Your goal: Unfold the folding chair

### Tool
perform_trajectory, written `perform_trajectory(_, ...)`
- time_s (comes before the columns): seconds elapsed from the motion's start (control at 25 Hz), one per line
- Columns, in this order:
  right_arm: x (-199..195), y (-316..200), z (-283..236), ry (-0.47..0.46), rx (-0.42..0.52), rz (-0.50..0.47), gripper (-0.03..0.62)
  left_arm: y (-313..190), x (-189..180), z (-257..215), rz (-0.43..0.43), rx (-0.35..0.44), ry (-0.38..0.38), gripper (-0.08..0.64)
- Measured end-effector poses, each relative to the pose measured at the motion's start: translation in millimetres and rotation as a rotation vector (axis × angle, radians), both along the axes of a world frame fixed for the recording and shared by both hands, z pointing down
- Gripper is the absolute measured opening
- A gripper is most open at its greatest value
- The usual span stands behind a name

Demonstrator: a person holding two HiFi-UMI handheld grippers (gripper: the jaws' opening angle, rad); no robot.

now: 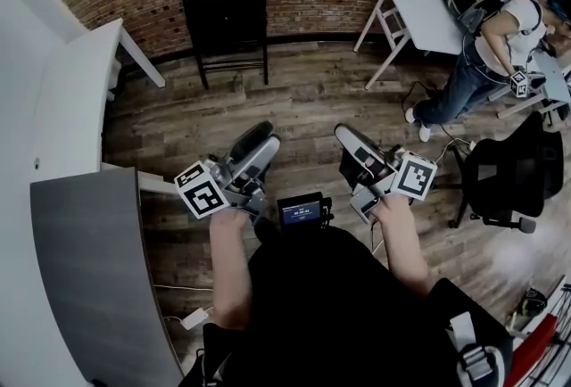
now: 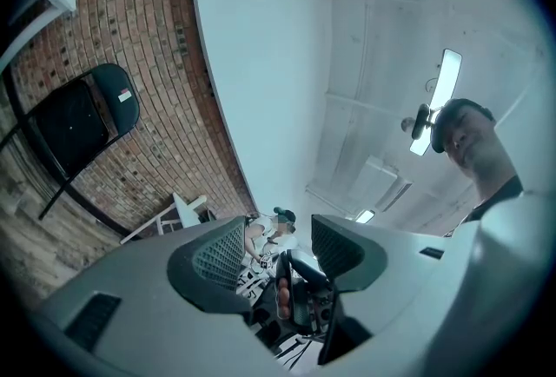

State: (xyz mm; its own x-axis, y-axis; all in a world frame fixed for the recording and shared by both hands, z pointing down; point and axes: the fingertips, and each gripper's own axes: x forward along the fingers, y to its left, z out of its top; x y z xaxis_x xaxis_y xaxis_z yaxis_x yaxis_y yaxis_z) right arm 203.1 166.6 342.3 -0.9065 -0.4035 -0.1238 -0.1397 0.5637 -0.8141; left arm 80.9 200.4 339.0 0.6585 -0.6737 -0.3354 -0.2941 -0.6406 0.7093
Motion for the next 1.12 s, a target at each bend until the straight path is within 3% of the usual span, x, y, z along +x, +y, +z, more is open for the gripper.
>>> perform_trajectory(0.8, -60.1, 13.2, -15.8, 0.008, 0.066, 0.024, 0.028, 7.6, -63.6, -6.4, 0.010, 0.032, 0.023, 0.258)
perform_trajectory(1.12, -52.7, 9.8, -6.0, 0.017, 0.046, 0.071, 0.029, -1.8, -58.5, 7.1, 0.045, 0.003, 0.052, 0.258)
